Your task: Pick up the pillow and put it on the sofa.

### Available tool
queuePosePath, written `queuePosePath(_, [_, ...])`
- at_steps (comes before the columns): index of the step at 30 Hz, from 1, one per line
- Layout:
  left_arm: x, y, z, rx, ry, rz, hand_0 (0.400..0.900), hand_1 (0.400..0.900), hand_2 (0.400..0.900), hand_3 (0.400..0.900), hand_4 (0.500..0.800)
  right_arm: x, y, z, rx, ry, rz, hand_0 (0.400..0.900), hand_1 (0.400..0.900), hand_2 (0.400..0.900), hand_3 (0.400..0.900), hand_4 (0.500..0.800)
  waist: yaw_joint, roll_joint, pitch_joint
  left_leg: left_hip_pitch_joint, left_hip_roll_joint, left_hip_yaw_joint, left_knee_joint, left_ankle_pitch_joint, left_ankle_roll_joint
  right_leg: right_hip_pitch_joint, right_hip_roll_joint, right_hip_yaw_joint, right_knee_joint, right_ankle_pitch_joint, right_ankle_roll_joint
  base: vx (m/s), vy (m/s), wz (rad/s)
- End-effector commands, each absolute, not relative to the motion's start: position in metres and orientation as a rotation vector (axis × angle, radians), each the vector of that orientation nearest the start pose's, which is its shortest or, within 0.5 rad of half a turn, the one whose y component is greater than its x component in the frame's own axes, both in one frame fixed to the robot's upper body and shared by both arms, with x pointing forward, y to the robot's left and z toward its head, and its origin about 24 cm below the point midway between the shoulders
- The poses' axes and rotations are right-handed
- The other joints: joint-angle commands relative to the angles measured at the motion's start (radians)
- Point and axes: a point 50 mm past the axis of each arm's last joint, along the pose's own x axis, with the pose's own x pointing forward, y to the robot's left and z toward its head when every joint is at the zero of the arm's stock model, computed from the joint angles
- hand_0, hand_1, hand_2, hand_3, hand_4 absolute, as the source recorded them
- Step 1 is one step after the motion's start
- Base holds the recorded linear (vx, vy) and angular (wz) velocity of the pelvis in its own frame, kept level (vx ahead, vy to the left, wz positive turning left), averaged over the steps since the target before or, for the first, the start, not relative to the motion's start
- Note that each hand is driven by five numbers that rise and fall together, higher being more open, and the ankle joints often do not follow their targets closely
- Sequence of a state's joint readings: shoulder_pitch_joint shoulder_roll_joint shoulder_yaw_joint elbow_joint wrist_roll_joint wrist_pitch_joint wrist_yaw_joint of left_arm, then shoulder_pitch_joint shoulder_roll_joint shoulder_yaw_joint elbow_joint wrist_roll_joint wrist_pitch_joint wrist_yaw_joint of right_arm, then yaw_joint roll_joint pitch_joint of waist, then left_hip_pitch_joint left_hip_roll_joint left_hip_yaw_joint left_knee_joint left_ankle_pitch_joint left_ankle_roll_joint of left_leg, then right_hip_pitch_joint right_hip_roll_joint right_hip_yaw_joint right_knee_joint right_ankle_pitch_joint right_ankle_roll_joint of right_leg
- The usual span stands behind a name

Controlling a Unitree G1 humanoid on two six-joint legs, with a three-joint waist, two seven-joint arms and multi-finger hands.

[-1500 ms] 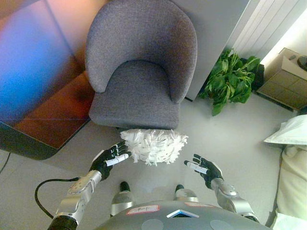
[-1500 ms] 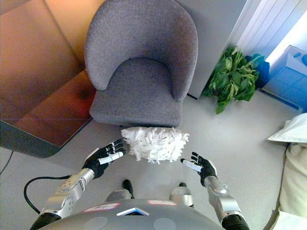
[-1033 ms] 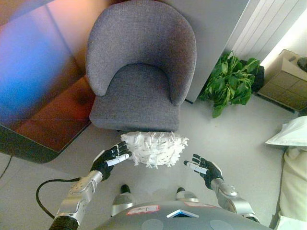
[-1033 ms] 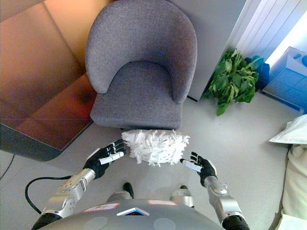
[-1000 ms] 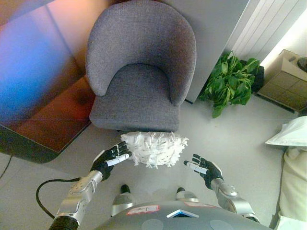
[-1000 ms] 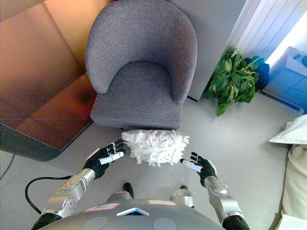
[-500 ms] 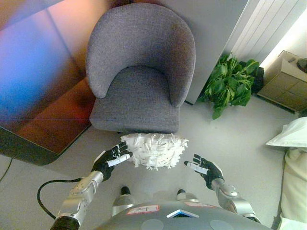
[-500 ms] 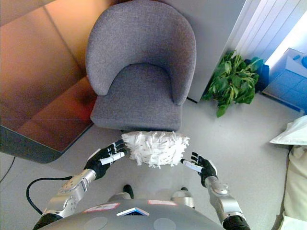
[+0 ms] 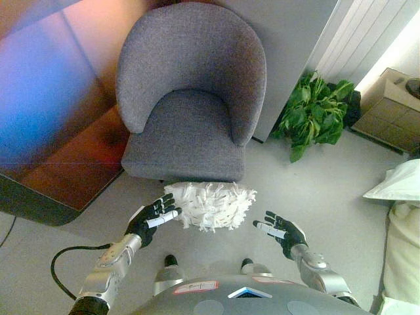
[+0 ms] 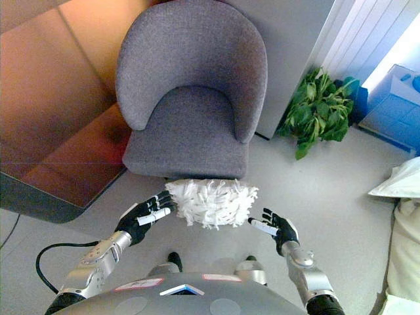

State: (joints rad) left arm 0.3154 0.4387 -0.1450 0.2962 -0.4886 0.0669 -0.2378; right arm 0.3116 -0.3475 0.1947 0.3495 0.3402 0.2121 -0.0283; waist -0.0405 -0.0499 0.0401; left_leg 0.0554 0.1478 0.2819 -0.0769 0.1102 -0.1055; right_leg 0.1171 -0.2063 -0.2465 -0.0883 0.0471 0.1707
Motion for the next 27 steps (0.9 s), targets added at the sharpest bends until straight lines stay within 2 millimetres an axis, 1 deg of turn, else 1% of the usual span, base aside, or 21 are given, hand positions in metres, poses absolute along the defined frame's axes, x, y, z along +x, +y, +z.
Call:
queuePosePath(1, [0.186,0.230,-0.027,-0.157,0.398,-0.174,0.900,0.900,0.900,0.900,0.800,0.177,-0.227,-0.061,-0.093,0.657,0.002,0.900,0.900,0.900,0.900,0.800,0.031,-0.023,0.046,-0.048,0.081,-0.065,0.338,-0.086,0.001,-0.054,0.061,0.025,0.006,0.032,-0.076,-0.04,-0.156,-0.08])
queuePosePath(2, [0.188,0.228,-0.025,-0.172,0.376,-0.172,0.900,0.900,0.900,0.900,0.800,0.180,-0.235,-0.058,-0.119,0.642,-0.009,0.900,0.900,0.900,0.900,0.800,0.039,-0.034,0.088,-0.172,0.112,-0.121,0.618,-0.027,-0.012,-0.049,0.074,0.034,0.017,0.031,-0.120,-0.02,-0.181,-0.08])
queuePosePath(3, [0.187,0.229,-0.025,-0.187,0.376,-0.168,0.900,0.900,0.900,0.900,0.800,0.178,-0.239,-0.059,-0.122,0.643,-0.020,0.900,0.900,0.900,0.900,0.800,0.044,-0.041,0.097,-0.217,0.104,-0.140,0.687,-0.014,-0.007,-0.043,0.070,0.034,0.022,0.031,-0.130,0.03,-0.159,-0.09])
queuePosePath(5, [0.182,0.230,-0.026,-0.203,0.385,-0.168,0.900,0.900,0.900,0.900,0.800,0.173,-0.243,-0.061,-0.118,0.648,-0.030,0.900,0.900,0.900,0.900,0.800,0.058,-0.044,0.109,-0.243,0.095,-0.153,0.673,-0.001,-0.007,-0.015,0.072,0.037,0.023,0.022,-0.128,0.15,0.015,-0.02])
queuePosePath(6, [0.177,0.231,-0.027,-0.211,0.394,-0.172,0.900,0.900,0.900,0.900,0.800,0.171,-0.244,-0.061,-0.111,0.651,-0.031,0.900,0.900,0.900,0.900,0.800,0.066,-0.041,0.112,-0.234,0.094,-0.150,0.612,0.011,-0.010,0.003,0.075,0.035,0.020,0.011,-0.121,0.20,0.082,-0.01])
queuePosePath(8, [0.171,0.231,-0.029,-0.218,0.404,-0.174,0.900,0.900,0.900,0.900,0.800,0.166,-0.244,-0.062,-0.109,0.659,-0.030,0.900,0.900,0.900,0.900,0.800,0.074,-0.023,0.112,-0.203,0.106,-0.129,0.456,0.063,-0.024,0.028,0.087,0.031,0.014,-0.009,-0.111,0.26,0.163,0.01])
queuePosePath(9, [0.170,0.231,-0.030,-0.226,0.405,-0.171,0.900,0.900,0.900,0.900,0.800,0.163,-0.244,-0.062,-0.109,0.664,-0.033,0.900,0.900,0.900,0.900,0.800,0.075,-0.005,0.111,-0.196,0.119,-0.111,0.344,0.109,-0.038,0.042,0.098,0.031,0.010,-0.022,-0.107,0.28,0.192,0.00])
queuePosePath(11, [0.168,0.229,-0.033,-0.232,0.404,-0.172,0.900,0.900,0.900,0.900,0.800,0.159,-0.244,-0.063,-0.113,0.675,-0.041,0.900,0.900,0.900,0.900,0.800,0.081,0.014,0.112,-0.200,0.132,-0.076,0.208,0.176,-0.060,0.071,0.107,0.033,0.001,-0.042,-0.100,0.31,0.200,-0.06])
queuePosePath(12, [0.167,0.226,-0.035,-0.235,0.404,-0.176,0.900,0.900,0.900,0.900,0.800,0.155,-0.245,-0.065,-0.115,0.681,-0.046,0.900,0.900,0.900,0.900,0.800,0.089,0.024,0.115,-0.219,0.137,-0.067,0.133,0.219,-0.075,0.093,0.113,0.037,0.001,-0.055,-0.095,0.33,0.188,-0.15])
queuePosePath(14, [0.162,0.224,-0.039,-0.240,0.407,-0.181,0.900,0.900,0.900,0.900,0.800,0.148,-0.247,-0.067,-0.114,0.689,-0.049,0.900,0.900,0.900,0.900,0.800,0.104,0.027,0.124,-0.252,0.132,-0.073,0.087,0.256,-0.086,0.124,0.118,0.047,0.001,-0.070,-0.093,0.30,0.131,-0.24])
queuePosePath(15, [0.159,0.223,-0.040,-0.241,0.406,-0.183,0.900,0.900,0.900,0.900,0.800,0.146,-0.249,-0.068,-0.114,0.690,-0.048,0.900,0.900,0.900,0.900,0.800,0.110,0.028,0.130,-0.272,0.131,-0.068,0.086,0.262,-0.090,0.138,0.119,0.048,0.001,-0.079,-0.095,0.31,0.110,-0.31])
queuePosePath(17, [0.154,0.222,-0.042,-0.236,0.415,-0.179,0.900,0.900,0.900,0.900,0.800,0.143,-0.250,-0.069,-0.116,0.692,-0.039,0.900,0.900,0.900,0.900,0.800,0.122,0.026,0.136,-0.279,0.134,-0.072,0.074,0.240,-0.085,0.150,0.111,0.044,0.001,-0.089,-0.091,0.30,0.110,-0.31])
queuePosePath(19, [0.152,0.226,-0.044,-0.244,0.430,-0.153,0.900,0.900,0.900,0.900,0.800,0.141,-0.251,-0.070,-0.111,0.700,-0.040,0.900,0.900,0.900,0.900,0.800,0.115,0.025,0.131,-0.257,0.136,-0.043,0.093,0.209,-0.072,0.162,0.099,0.025,0.004,-0.093,-0.087,0.30,0.099,-0.21])
queuePosePath(21, [0.154,0.229,-0.042,-0.229,0.426,-0.158,0.900,0.900,0.900,0.900,0.800,0.139,-0.250,-0.070,-0.091,0.703,-0.034,0.900,0.900,0.900,0.900,0.800,0.108,0.019,0.124,-0.228,0.131,-0.018,0.094,0.162,-0.052,0.184,0.080,0.002,0.014,-0.104,-0.074,0.33,0.093,-0.11])
queuePosePath(23, [0.157,0.230,-0.037,-0.199,0.415,-0.185,0.900,0.900,0.900,0.900,0.800,0.140,-0.245,-0.068,-0.082,0.695,-0.009,0.900,0.900,0.900,0.900,0.800,0.107,0.015,0.109,-0.213,0.125,0.002,0.109,0.091,-0.024,0.195,0.055,-0.022,0.040,-0.120,-0.058,0.31,0.090,-0.02])
queuePosePath(24, [0.160,0.231,-0.036,-0.190,0.412,-0.190,0.900,0.900,0.900,0.900,0.800,0.141,-0.243,-0.068,-0.082,0.691,-0.001,0.900,0.900,0.900,0.900,0.800,0.107,0.013,0.104,-0.216,0.122,0.008,0.127,0.067,-0.013,0.194,0.044,-0.027,0.056,-0.124,-0.050,0.28,0.089,0.03])
queuePosePath(25, [0.164,0.232,-0.034,-0.180,0.408,-0.195,0.900,0.900,0.900,0.900,0.800,0.144,-0.241,-0.068,-0.077,0.688,-0.003,0.900,0.900,0.900,0.900,0.800,0.110,0.010,0.100,-0.221,0.117,0.003,0.144,0.043,-0.003,0.191,0.028,-0.032,0.079,-0.128,-0.037,0.23,0.083,0.01])
queuePosePath(27, [0.169,0.234,-0.031,-0.167,0.401,-0.204,0.900,0.900,0.900,0.900,0.800,0.147,-0.238,-0.068,-0.065,0.685,-0.008,0.900,0.900,0.900,0.900,0.800,0.116,0.006,0.094,-0.234,0.111,-0.017,0.170,0.023,0.006,0.188,0.010,-0.034,0.111,-0.140,-0.025,0.26,0.111,-0.02])
